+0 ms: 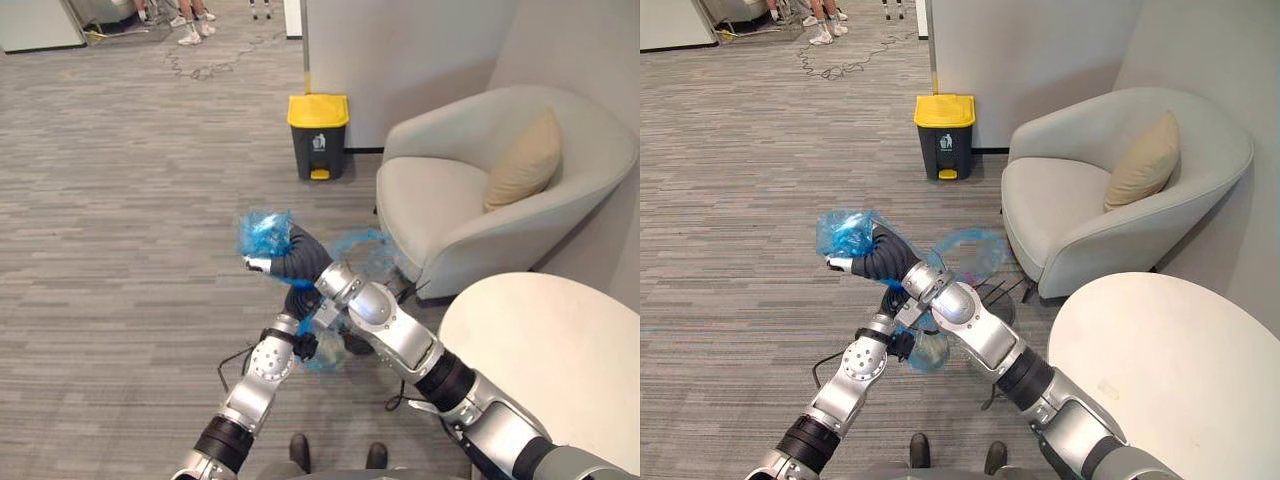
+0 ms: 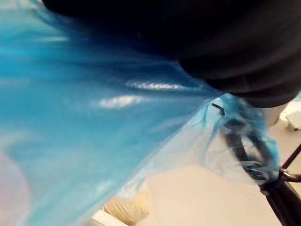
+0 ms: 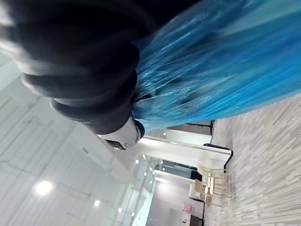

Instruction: Gather rubbish on tea table into small bin, then transfer packed bag to large trash can.

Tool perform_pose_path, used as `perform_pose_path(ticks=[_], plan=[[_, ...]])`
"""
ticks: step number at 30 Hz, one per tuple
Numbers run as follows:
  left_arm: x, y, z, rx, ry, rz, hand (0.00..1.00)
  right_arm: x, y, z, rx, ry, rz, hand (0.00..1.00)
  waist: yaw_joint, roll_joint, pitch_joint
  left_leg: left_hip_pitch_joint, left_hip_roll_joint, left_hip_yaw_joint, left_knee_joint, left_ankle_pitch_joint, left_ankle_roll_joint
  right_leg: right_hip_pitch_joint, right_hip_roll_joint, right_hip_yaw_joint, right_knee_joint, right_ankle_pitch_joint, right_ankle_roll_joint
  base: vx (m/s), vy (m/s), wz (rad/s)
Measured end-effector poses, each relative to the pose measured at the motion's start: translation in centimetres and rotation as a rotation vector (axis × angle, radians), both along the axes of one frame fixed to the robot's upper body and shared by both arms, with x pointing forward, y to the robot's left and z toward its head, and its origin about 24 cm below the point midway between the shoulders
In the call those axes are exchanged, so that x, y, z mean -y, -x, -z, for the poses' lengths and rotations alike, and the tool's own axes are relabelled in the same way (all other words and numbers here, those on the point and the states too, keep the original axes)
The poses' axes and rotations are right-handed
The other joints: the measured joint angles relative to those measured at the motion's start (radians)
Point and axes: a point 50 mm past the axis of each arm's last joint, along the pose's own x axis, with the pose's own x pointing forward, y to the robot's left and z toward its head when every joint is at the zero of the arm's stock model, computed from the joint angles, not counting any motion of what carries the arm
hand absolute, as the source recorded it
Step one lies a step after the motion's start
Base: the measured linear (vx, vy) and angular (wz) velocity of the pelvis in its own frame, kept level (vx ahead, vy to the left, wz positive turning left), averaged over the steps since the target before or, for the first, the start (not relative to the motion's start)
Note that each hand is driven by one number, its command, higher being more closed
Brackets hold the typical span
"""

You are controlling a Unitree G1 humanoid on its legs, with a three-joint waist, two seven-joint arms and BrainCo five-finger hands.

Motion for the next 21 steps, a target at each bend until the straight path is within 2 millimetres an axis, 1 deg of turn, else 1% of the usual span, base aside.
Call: perform_pose_path(ticks=[2, 5, 7, 8, 9, 13, 14, 16, 17, 19, 21], plan=[[-0.3, 0.1, -0.1, -0.003, 0.025, -0.021, 1.0, 0.0, 0.1, 0.0, 0.009, 0.004, -0.001, 0.0, -0.001, 0.0, 0.0, -0.002, -0.002, -0.001, -0.001, 0.0, 0.0, 0.0, 0.0, -0.002, -0.003, 0.0, 0.0, 0.0, 0.0, 0.0], [-1.7, 0.5, -0.1, -0.018, 0.082, -0.088, 1.0, 0.3, 0.4, 0.7, 0.021, 0.015, 0.002, 0.0, 0.0, 0.0, 0.0, -0.003, -0.004, -0.004, -0.001, 0.0, 0.001, 0.0, -0.002, -0.006, -0.004, -0.002, 0.002, 0.04, 0.029, 0.04], [-2.8, 0.8, 0.2, -0.034, 0.109, -0.141, 1.0, 1.1, 0.6, 2.0, -0.002, 0.033, 0.032, 0.0, 0.001, 0.0, 0.0, -0.007, -0.006, -0.012, -0.002, 0.003, 0.005, 0.0, -0.004, -0.013, -0.004, -0.004, 0.005, 0.04, 0.027, 0.12], [-3.3, 1.1, 0.5, -0.052, 0.132, -0.17, 1.0, 1.8, 0.6, 2.9, -0.022, 0.044, 0.071, 0.0, 0.001, 0.0, 0.0, -0.011, -0.008, -0.02, -0.002, 0.004, 0.005, 0.0, -0.007, -0.02, -0.004, -0.006, 0.007, 0.04, 0.025, 0.16], [-3.5, 1.2, 0.7, -0.061, 0.141, -0.179, 1.0, 2.2, 0.6, 3.3, -0.026, 0.057, 0.096, 0.0, 0.001, -0.001, 0.0, -0.013, -0.008, -0.025, -0.002, 0.004, 0.005, 0.0, -0.007, -0.023, -0.004, -0.007, 0.008, 0.04, 0.025, 0.22], [-4.4, 2.7, 2.4, -0.149, 0.164, -0.221, 1.0, 6.4, 0.2, 7.0, -0.094, 0.173, 0.282, 0.0, 0.002, -0.011, -0.007, -0.026, -0.011, -0.05, -0.002, 0.003, 0.005, 0.0, -0.009, -0.046, -0.006, -0.008, 0.007, 0.04, 0.022, 0.18], [-4.5, 2.8, 2.6, -0.162, 0.174, -0.224, 1.0, 6.8, 0.1, 7.5, -0.102, 0.192, 0.305, 0.0, 0.001, -0.012, -0.007, -0.027, -0.011, -0.052, -0.002, 0.003, 0.004, 0.0, -0.009, -0.048, -0.006, -0.009, 0.007, 0.03, 0.019, 0.09], [-5.0, 3.3, 3.3, -0.199, 0.205, -0.238, 1.0, 8.7, 0.0, 8.8, -0.102, 0.273, 0.4, 0.0, 0.002, -0.013, -0.006, -0.03, -0.01, -0.058, -0.002, 0.001, 0.001, -0.001, -0.008, -0.053, -0.007, -0.012, 0.007, 0.02, 0.015, 0.07], [-5.2, 3.5, 3.5, -0.207, 0.207, -0.242, 1.0, 9.0, 0.1, 9.1, -0.097, 0.293, 0.412, 0.0, 0.002, -0.013, -0.006, -0.031, -0.01, -0.059, -0.002, 0.001, 0.001, -0.001, -0.007, -0.054, -0.007, -0.014, 0.01, 0.02, 0.011, 0.04], [-6.1, 3.9, 4.5, -0.249, 0.22, -0.287, 1.0, 10.0, 0.5, 10.0, -0.098, 0.345, 0.458, 0.0, 0.001, -0.013, -0.006, -0.033, -0.009, -0.062, -0.002, 0.0, 0.0, -0.001, -0.006, -0.057, -0.007, -0.016, 0.009, 0.01, 0.004, 0.04], [-7.4, 4.4, 6.0, -0.312, 0.227, -0.363, 1.0, 10.8, 0.9, 11.8, -0.141, 0.413, 0.483, 0.0, 0.001, -0.017, -0.003, -0.053, -0.009, -0.084, -0.002, 0.002, -0.002, -0.005, -0.004, -0.074, -0.008, -0.02, 0.006, -0.01, 0.001, 0.25]])
